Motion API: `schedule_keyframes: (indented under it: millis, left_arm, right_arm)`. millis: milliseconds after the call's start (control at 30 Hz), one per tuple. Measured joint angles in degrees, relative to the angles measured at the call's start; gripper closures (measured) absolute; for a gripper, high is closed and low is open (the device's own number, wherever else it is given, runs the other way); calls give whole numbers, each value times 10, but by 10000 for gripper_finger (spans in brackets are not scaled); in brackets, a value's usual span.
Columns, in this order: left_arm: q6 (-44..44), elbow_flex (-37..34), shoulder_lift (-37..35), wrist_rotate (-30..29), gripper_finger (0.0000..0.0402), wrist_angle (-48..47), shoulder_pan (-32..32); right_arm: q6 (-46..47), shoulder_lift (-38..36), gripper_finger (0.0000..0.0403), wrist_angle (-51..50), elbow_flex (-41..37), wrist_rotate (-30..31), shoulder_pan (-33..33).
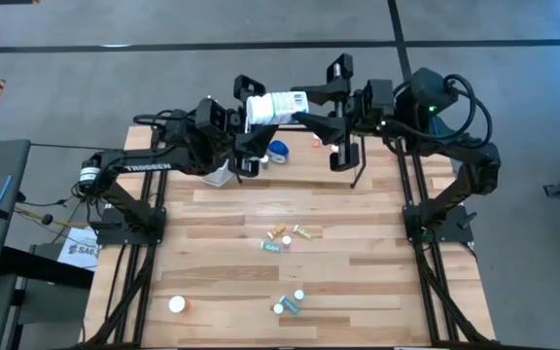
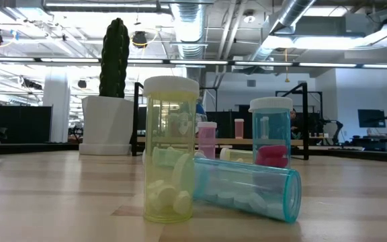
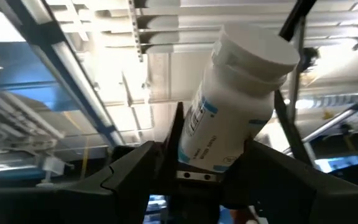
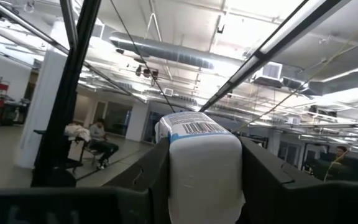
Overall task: Pick and place medicine bottles onto shelf by color
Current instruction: Put the white pill bottle on the shelf
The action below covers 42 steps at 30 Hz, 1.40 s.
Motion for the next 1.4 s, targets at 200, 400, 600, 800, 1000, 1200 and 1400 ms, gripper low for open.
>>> schedule_keyframes:
  millis: [200,400,600,800,1000,1200,1400]
  left_arm:
    - [-10,0,-1,38,164,9,-1]
    - [-31,0,-9,113,164,2,0]
    - [6,0,-18,124,163,-69,3]
    - [51,0,-18,79,135,-91,6]
    - [105,0,-18,23,90,-76,4]
    - [105,0,-18,-54,77,-64,3]
    - [100,0,-18,4,77,-63,0]
  right_arm:
    - [0,-1,237,13,0,0,0]
    - [6,-1,236,12,0,0,0]
    - [34,-6,237,11,0,-4,0]
    - [36,-6,234,7,0,-14,2]
    - [36,-6,235,-6,0,-14,0]
    - [31,-5,235,-25,0,-14,-13]
    - [30,1,236,-44,0,-14,-25]
